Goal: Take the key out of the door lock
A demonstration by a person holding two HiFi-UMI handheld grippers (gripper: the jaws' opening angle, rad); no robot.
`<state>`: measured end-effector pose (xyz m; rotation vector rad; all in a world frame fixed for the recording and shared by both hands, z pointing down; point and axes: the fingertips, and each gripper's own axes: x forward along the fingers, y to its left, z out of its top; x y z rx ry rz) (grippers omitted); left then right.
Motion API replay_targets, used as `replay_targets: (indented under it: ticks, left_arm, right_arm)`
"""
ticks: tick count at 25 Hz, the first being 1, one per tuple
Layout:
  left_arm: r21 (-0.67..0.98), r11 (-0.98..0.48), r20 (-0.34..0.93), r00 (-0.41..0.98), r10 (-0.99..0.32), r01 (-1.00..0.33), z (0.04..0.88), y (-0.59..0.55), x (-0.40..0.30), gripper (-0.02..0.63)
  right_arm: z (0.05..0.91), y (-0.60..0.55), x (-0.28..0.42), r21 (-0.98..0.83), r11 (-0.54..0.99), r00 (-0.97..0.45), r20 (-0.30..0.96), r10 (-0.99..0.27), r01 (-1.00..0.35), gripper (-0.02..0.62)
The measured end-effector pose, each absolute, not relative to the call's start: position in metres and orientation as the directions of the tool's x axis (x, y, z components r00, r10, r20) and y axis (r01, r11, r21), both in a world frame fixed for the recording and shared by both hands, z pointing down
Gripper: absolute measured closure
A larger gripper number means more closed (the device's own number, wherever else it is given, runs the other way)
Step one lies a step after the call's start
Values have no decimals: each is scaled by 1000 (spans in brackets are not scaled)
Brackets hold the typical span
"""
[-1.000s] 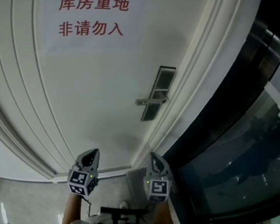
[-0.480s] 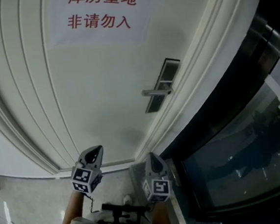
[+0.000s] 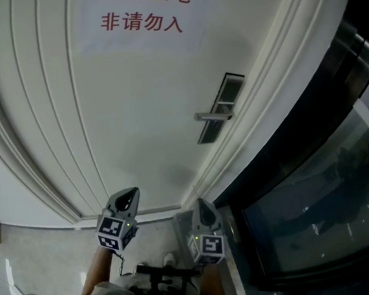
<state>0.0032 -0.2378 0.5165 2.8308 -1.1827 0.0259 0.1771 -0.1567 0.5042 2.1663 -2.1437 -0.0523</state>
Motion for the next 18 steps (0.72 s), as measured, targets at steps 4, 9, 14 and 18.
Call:
replay_targets:
  ticks: [4,9,14,18]
  left_arm:
    - [63,-700,46,703,-710,-711,517,-235,5,598]
    - [58,-702,44,704,-708,-710,515,-233,9,598]
    - [55,-703,45,706,-707,-709,516,-232,13,599]
    - [56,-706,44,708,-705,-706,516,-230,18,598]
  right_arm:
    - [503,-154,177,85,-4,7,38,-999,-996,578]
    - [503,-151,185,89,-10,13,37,-999,-996,578]
    - [502,-150,186,88,-3,6,37,-999,-996,578]
    - [503,-148,187,93,7,-3,41,-999,-996,578]
